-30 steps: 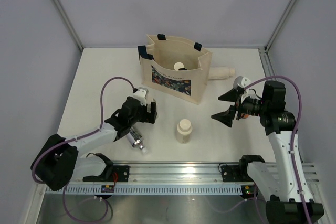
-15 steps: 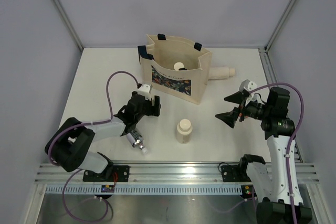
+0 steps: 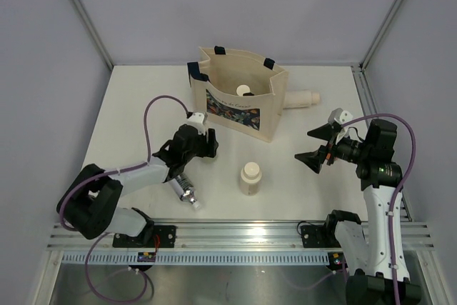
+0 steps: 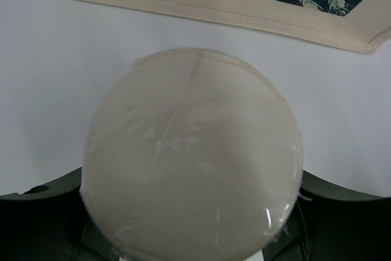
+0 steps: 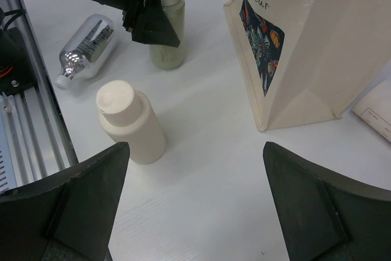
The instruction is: Place the personal care products into the canvas bag
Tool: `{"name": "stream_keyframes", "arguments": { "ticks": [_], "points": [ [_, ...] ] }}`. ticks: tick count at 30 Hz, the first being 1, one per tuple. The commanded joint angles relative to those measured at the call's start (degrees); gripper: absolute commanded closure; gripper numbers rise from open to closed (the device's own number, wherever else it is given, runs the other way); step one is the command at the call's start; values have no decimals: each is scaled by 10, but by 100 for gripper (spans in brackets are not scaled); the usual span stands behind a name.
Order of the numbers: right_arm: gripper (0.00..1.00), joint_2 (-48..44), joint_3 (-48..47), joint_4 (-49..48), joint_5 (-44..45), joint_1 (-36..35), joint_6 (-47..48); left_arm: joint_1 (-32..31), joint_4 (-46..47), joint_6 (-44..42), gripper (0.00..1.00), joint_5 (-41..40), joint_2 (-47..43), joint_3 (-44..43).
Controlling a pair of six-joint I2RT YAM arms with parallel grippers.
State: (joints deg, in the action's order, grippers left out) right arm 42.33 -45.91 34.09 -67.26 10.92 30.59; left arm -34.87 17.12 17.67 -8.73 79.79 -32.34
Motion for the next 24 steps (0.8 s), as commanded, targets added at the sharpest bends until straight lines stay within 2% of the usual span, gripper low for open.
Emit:
{"name": "stream_keyframes", "arguments": {
  "ticks": [1, 9, 24],
  "points": [
    [1, -7, 0, -20, -23, 5, -4, -1, 44, 33, 100, 47, -61, -48],
    [0, -9, 1, -25, -21, 14, -11, 10, 26, 101, 100, 143, -95, -98],
    [1, -9, 2, -30, -15, 29, -18, 31, 64, 264, 100, 319, -79, -229]
  ]
}}
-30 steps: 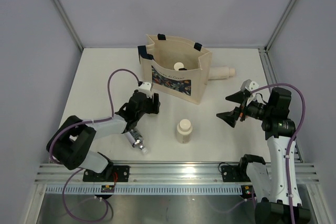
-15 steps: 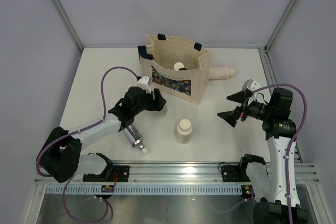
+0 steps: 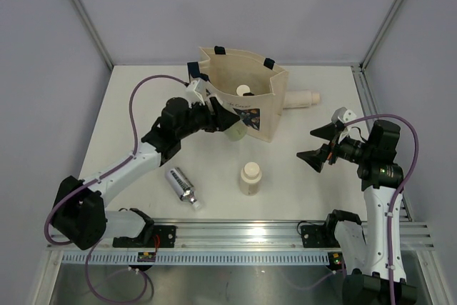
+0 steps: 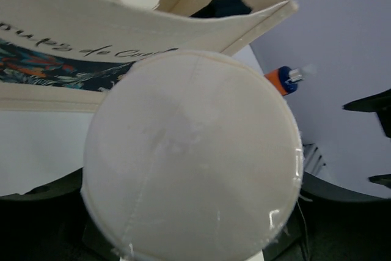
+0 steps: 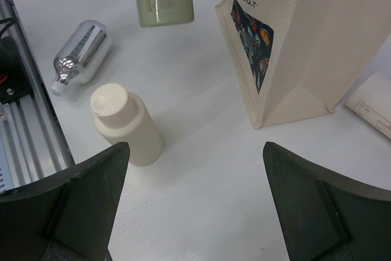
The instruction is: Place the personal care products into the canvas bag
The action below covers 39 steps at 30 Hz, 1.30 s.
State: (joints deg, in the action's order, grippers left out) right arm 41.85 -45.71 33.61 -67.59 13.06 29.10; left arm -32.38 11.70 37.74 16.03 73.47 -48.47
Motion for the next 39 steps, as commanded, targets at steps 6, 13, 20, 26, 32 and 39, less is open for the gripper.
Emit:
{"name": "stream_keyframes", "arguments": {
  "ticks": [6, 13, 20, 26, 32, 39],
  "points": [
    [1, -7, -1, -23, -10, 15, -3, 30, 151, 132, 100, 116, 25, -132],
    [1, -8, -3, -16, -8, 24, 0, 86, 213, 227, 100, 153, 105, -202],
    [1, -1, -5, -4, -10, 28, 11, 115, 248, 290, 100, 146, 191, -283],
    [0, 2, -6, 1, -12, 29, 16, 125, 228, 280, 100, 128, 257, -330],
    [1, 3, -5, 3, -9, 29, 20, 130, 273, 323, 100, 126, 308, -341],
    [1, 10, -5, 5, -5, 30, 22, 122, 151, 219, 100, 119, 353, -390]
  ]
}}
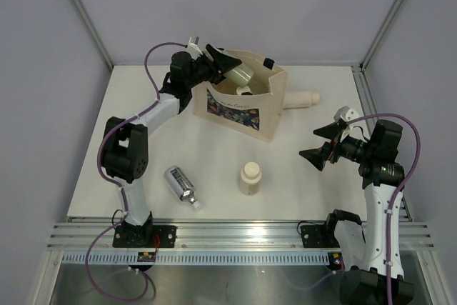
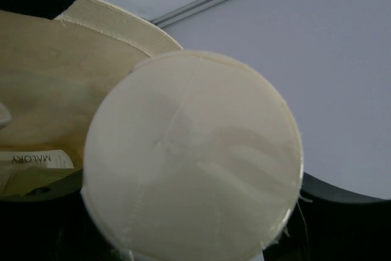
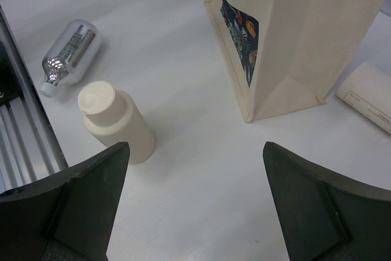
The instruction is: Place the personal care products into the canvas bag
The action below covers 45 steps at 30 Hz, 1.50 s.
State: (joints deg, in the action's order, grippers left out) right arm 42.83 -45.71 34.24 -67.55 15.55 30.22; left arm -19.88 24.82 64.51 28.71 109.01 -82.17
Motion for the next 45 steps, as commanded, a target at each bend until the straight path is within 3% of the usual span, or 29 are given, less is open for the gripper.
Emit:
{"name": "stream_keyframes", "arguments": {
  "ticks": [1, 9, 16, 20, 27, 31, 35, 40, 45],
  "points": [
    [1, 1, -5, -2, -5, 5, 11, -5, -14, -79, 99, -8, 2, -59],
    [0, 7, -3, -7, 7, 6, 8, -25, -204, -225, 80, -68, 40, -68],
    [1, 13, -1, -11, 18, 6, 5, -39, -309, -326, 38, -123, 59, -110],
    [1, 16, 1, -17, 40, 8, -2, -45, -340, -363, 2, -138, 65, -137],
    [0, 53, -52, 10, 102, 9, -27, -45, -381, -419, 1, -146, 32, -167],
    [1, 105, -152, 104, 165, 9, -5, -45, -400, -461, 1, -153, -32, -154],
    [1, 134, -208, 142, 206, 8, -16, -45, -407, -490, 1, -178, -114, -87],
    [1, 161, -247, 143, 321, 9, -88, -42, -399, -530, 1, -208, -247, 7],
    [0, 202, -238, 152, 422, 9, -113, -33, -398, -575, 1, -231, -414, 120]
  ]
}}
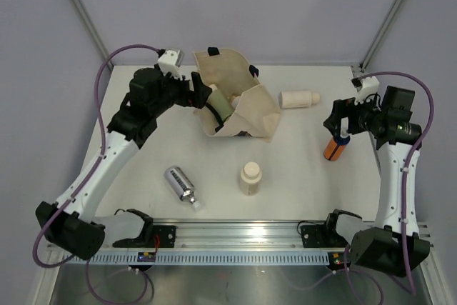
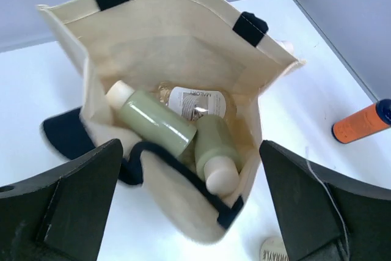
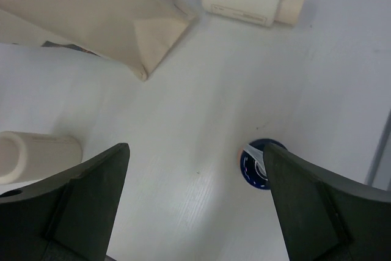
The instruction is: Place the personal care products into the canvas bag
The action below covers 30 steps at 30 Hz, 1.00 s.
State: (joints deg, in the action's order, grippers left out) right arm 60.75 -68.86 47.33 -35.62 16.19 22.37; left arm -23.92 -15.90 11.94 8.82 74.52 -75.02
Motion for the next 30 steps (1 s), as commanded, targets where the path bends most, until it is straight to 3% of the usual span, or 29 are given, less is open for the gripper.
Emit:
{"name": "stream_keyframes", "arguments": {
  "ticks": [1, 6, 11, 16, 22, 28, 30],
  "points": [
    [0, 25, 1, 15, 137, 3, -44, 12, 7, -53, 1, -40, -93, 90],
    [1, 7, 65, -66, 232, 2, -109, 25, 4, -65, 1, -76, -243, 251],
    [0, -19, 130, -136, 278, 2, -124, 27, 29, -49, 1, -114, -337, 353],
    [1, 26, 151, -165, 290, 1, -145, 27, 39, -43, 1, -142, -388, 378],
    [1, 62, 201, -282, 254, -1, -138, 27, 28, -35, 1, -131, -377, 374],
    [0, 96, 231, -333, 254, -2, -126, 27, 33, -24, 1, -136, -373, 376],
    [4, 103, 249, -362, 231, -1, -117, 27, 34, -22, 1, -131, -372, 377]
  ]
}}
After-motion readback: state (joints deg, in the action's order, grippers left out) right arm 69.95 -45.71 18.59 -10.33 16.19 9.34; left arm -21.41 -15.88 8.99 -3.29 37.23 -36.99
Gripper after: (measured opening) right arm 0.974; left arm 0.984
